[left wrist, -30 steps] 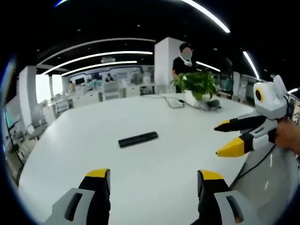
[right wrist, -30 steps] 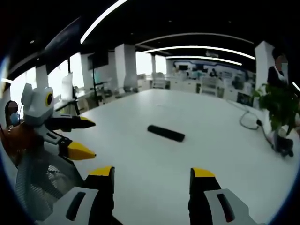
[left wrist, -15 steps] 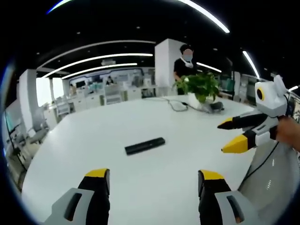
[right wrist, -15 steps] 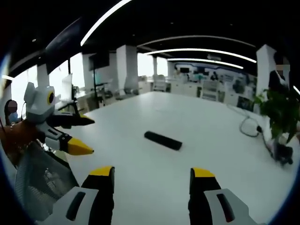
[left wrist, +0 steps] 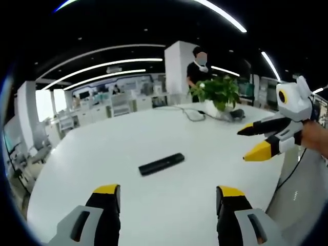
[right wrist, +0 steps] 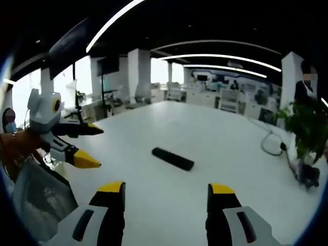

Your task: Press the specified remote control buttons in sequence, fully releasing each button before pressing the next.

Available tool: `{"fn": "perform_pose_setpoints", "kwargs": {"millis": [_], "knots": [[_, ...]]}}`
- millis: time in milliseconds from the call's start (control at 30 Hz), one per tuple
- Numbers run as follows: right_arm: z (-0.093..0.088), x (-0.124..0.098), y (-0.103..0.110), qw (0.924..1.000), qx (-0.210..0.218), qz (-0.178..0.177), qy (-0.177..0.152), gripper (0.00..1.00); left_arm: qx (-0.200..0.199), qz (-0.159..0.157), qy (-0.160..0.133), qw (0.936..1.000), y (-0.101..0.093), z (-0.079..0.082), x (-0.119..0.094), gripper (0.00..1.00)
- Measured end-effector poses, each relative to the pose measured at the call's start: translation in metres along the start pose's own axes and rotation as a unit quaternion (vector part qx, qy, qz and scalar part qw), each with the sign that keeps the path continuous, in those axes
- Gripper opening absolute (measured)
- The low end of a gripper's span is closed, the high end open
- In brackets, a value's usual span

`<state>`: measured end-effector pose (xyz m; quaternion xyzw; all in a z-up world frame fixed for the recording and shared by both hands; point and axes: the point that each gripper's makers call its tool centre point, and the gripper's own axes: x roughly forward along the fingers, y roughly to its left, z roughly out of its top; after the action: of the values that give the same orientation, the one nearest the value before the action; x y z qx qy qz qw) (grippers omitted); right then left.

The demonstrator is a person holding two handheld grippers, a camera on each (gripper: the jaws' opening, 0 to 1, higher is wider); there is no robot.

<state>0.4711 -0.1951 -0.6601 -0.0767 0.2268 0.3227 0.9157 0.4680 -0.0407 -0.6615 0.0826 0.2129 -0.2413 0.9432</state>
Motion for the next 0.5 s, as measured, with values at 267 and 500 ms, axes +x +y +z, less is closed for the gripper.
{"fn": "perform_pose_setpoints", "kwargs": {"millis": [267, 500], "knots": [[0.004, 0.013, -0.009, 1.0000, -0.006, 0.003, 0.007, 0.62, 0.015, 0.000, 0.006, 0.9999, 0.017, 0.003, 0.014, 0.78], [0.003, 0.022, -0.011, 0.9998, -0.012, 0.006, 0.014, 0.62, 0.022, 0.000, 0.017, 0.9996, 0.029, -0.002, 0.026, 0.78]]}}
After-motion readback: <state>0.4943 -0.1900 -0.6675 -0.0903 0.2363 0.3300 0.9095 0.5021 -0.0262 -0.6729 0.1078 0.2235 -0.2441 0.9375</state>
